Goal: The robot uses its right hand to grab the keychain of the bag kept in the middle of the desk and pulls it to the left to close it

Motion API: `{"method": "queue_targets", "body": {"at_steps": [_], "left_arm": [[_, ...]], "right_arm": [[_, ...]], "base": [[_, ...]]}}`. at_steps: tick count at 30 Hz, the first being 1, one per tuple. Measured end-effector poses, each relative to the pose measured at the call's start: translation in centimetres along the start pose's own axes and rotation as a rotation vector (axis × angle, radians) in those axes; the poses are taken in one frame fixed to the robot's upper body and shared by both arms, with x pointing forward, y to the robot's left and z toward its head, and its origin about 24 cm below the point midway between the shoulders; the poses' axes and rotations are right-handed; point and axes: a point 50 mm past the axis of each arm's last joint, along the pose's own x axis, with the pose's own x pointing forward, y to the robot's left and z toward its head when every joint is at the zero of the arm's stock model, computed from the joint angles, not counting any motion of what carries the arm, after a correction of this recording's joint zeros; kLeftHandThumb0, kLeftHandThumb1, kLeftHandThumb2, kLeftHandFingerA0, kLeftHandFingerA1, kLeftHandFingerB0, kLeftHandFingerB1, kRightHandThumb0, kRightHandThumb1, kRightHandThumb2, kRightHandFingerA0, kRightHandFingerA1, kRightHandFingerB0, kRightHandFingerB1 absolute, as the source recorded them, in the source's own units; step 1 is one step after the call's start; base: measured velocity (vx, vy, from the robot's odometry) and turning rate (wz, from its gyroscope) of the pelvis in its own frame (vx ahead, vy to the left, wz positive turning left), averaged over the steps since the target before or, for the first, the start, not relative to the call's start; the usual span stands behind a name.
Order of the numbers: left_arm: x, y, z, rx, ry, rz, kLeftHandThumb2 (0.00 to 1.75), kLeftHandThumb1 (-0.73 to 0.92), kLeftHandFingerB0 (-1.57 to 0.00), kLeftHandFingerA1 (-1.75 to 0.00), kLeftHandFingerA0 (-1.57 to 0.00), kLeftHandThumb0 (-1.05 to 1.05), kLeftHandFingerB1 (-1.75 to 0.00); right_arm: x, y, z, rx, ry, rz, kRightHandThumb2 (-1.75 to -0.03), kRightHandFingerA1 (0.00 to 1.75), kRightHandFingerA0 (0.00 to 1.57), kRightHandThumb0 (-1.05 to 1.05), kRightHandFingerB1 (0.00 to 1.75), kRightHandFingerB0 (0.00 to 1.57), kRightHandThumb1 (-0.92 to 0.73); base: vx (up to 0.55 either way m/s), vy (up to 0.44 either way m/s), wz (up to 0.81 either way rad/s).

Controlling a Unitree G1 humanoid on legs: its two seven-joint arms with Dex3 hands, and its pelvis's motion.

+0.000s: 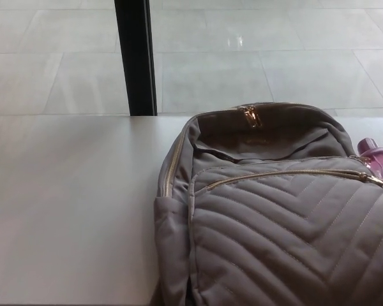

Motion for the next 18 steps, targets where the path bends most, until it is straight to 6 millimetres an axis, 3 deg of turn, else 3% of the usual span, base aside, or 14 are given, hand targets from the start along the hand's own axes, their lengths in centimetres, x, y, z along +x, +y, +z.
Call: {"method": "queue_targets", "body": {"at_steps": [2, 3, 4, 6, 7, 9, 10, 13, 17, 18], "left_arm": [[0.0, 0.0, 0.0, 0.002, 0.0, -0.002, 1.08, 0.35, -0.43, -0.95, -0.58, -0.81, -0.79], [0.0, -0.1, 0.0, 0.005, 0.0, -0.003, 0.94, 0.39, -0.39, -1.12, -0.54, -0.76, -0.87], [0.0, -0.1, 0.0, 0.008, 0.0, -0.004, 1.06, 0.31, -0.43, -0.96, -0.62, -0.75, -0.79], [0.0, -0.2, 0.0, 0.017, -0.004, -0.01, 1.06, 0.31, -0.43, -0.96, -0.62, -0.75, -0.79], [0.0, -0.2, 0.0, 0.019, -0.004, -0.012, 1.06, 0.33, -0.44, -0.97, -0.63, -0.82, -0.8], [0.1, -0.3, 0.0, 0.027, -0.003, -0.018, 1.05, 0.34, -0.45, -1.01, -0.62, -0.72, -0.83], [0.1, -0.3, -0.1, 0.029, -0.002, -0.02, 1.05, 0.29, -0.42, -0.98, -0.65, -0.73, -0.79], [0.0, -0.4, -0.2, 0.037, 0.0, -0.029, 1.07, 0.31, -0.35, -0.97, -0.63, -0.78, -0.76], [-0.3, 0.0, -0.4, 0.052, 0.007, -0.03, 1.05, 0.33, -0.48, -1.03, -0.7, -0.74, -0.82], [-0.3, 0.1, -0.6, 0.054, 0.013, -0.029, 1.05, 0.35, -0.51, -0.99, -0.69, -0.7, -0.81]], "right_arm": [[0.1, 0.1, -0.4, -0.038, 0.028, 0.026, -0.61, 0.55, 0.65, -0.68, 0.31, 0.36, -0.71], [0.3, 0.0, -0.5, -0.061, 0.038, 0.033, -0.94, 0.68, 0.62, -0.72, 0.47, 0.31, -0.59], [0.4, -0.1, -0.4, -0.076, 0.04, 0.037, -0.95, 0.67, 0.62, -0.75, 0.46, 0.3, -0.62], [0.6, -0.3, -0.3, -0.119, 0.047, 0.045, -0.95, 0.67, 0.62, -0.75, 0.46, 0.3, -0.62], [0.7, -0.4, -0.3, -0.136, 0.049, 0.048, -0.62, 0.62, 0.66, -0.69, 0.32, 0.37, -0.72], [0.8, -0.6, -0.3, -0.177, 0.055, 0.056, -0.63, 0.61, 0.68, -0.7, 0.32, 0.36, -0.74], [1.0, -0.7, -0.2, -0.195, 0.056, 0.057, -0.98, 0.66, 0.62, -0.77, 0.46, 0.3, -0.65], [1.4, -1.0, 0.1, -0.247, 0.058, 0.059, -0.96, 0.67, 0.64, -0.7, 0.49, 0.35, -0.62], [1.8, -1.4, 0.3, -0.29, 0.06, 0.052, -0.95, 0.69, 0.67, -0.66, 0.5, 0.38, -0.6], [2.0, -1.5, 0.5, -0.303, 0.057, 0.047, -0.62, 0.57, 0.71, -0.62, 0.35, 0.47, -0.71]], "base": [[0.0, 0.0, 0.0], [0.0, 0.0, 0.0], [0.0, 0.0, 0.0], [0.0, 0.0, 0.0], [0.0, 0.0, 0.0], [0.0, 0.0, 0.0], [0.0, 0.0, 0.0], [0.0, 0.0, 0.0], [0.0, 0.0, 0.0], [0.0, 0.0, 0.0]]}}
